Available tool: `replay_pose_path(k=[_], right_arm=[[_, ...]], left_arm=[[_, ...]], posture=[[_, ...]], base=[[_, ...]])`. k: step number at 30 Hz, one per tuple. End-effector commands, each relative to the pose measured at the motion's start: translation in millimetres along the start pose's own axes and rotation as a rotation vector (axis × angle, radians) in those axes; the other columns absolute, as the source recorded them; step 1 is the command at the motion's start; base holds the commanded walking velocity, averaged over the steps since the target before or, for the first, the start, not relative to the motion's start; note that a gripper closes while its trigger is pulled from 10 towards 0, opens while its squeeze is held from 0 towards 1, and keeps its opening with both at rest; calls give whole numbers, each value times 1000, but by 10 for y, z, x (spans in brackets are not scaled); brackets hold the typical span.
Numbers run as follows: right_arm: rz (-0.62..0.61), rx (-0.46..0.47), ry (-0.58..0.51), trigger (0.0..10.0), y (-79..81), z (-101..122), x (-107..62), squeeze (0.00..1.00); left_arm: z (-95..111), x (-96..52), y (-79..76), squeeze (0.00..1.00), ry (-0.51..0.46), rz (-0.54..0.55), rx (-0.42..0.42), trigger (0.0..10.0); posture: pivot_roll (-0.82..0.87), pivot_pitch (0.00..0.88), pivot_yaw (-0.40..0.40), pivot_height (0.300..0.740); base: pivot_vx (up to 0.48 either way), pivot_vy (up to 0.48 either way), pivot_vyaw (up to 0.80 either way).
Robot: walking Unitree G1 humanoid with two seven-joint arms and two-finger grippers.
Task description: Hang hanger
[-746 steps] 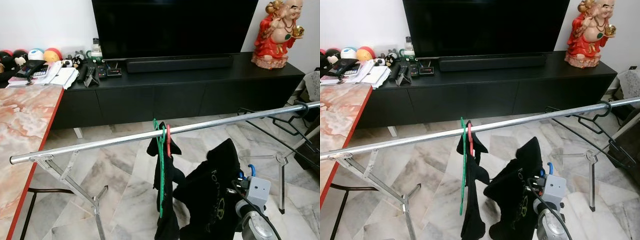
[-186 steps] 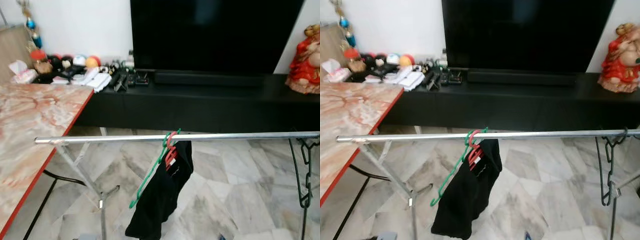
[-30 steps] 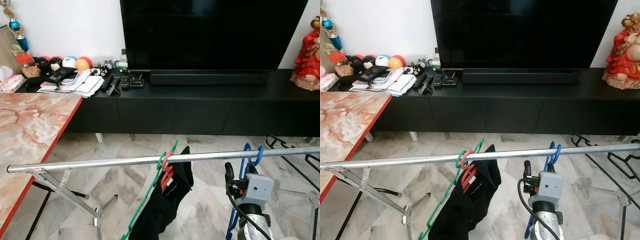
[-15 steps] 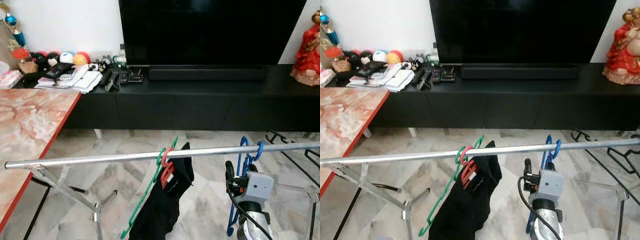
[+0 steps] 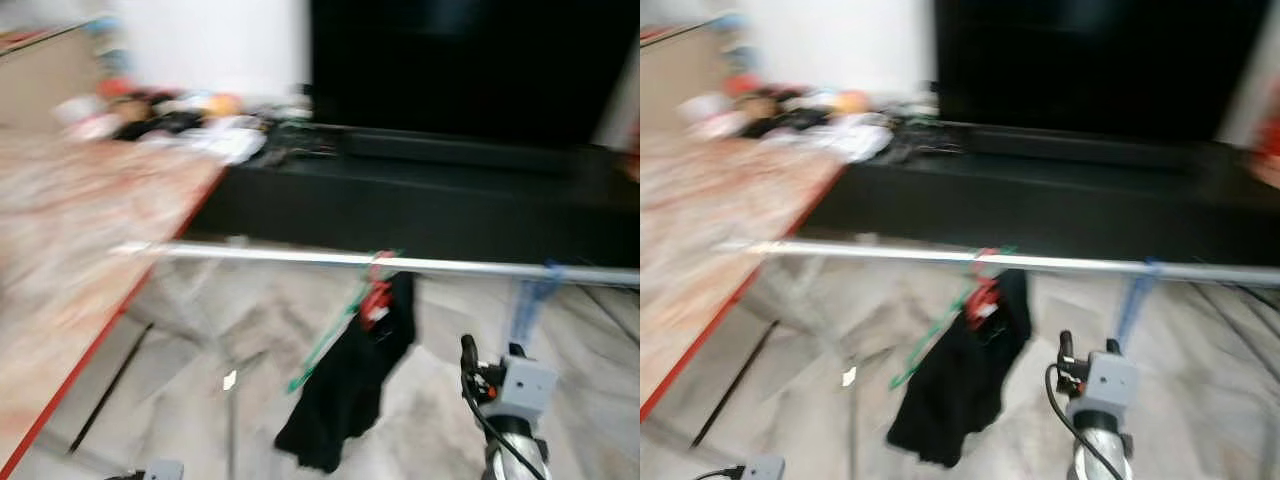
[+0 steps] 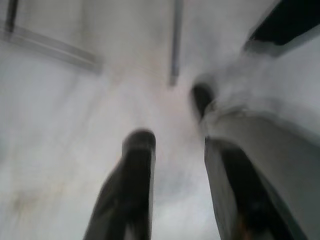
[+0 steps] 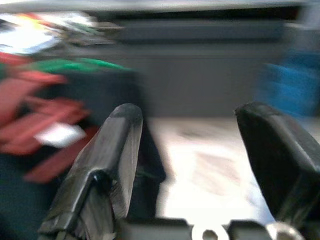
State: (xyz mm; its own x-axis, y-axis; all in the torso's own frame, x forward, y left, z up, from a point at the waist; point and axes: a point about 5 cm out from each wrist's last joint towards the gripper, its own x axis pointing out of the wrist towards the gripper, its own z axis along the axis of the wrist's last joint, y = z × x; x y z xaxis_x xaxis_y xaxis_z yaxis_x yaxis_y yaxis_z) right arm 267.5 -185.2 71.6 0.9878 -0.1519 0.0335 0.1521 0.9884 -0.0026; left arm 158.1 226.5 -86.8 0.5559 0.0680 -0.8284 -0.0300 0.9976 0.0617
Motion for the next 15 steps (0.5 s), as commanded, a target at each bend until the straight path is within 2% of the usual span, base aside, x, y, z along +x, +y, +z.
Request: replay_pose_path(k=[1, 8, 15], right_arm=[[-17, 1, 22, 10000, -36, -61, -69, 0], [-22, -3, 33, 10000, -69, -88, -75, 0], [-37, 12, 120, 10000, -139, -294, -143, 0]], left_arm=[[-202, -39, 3, 0, 77, -2, -1, 10000], [-206, -41, 5, 0, 75, -5, -4, 10000], [-210, -40, -3, 0, 78, -5, -3, 10000]], posture=[[-61, 57, 36, 740], [-60, 59, 35, 740], [-55, 60, 33, 740]], base=[[-292, 0, 0], [-292, 0, 0], [-289, 0, 0]])
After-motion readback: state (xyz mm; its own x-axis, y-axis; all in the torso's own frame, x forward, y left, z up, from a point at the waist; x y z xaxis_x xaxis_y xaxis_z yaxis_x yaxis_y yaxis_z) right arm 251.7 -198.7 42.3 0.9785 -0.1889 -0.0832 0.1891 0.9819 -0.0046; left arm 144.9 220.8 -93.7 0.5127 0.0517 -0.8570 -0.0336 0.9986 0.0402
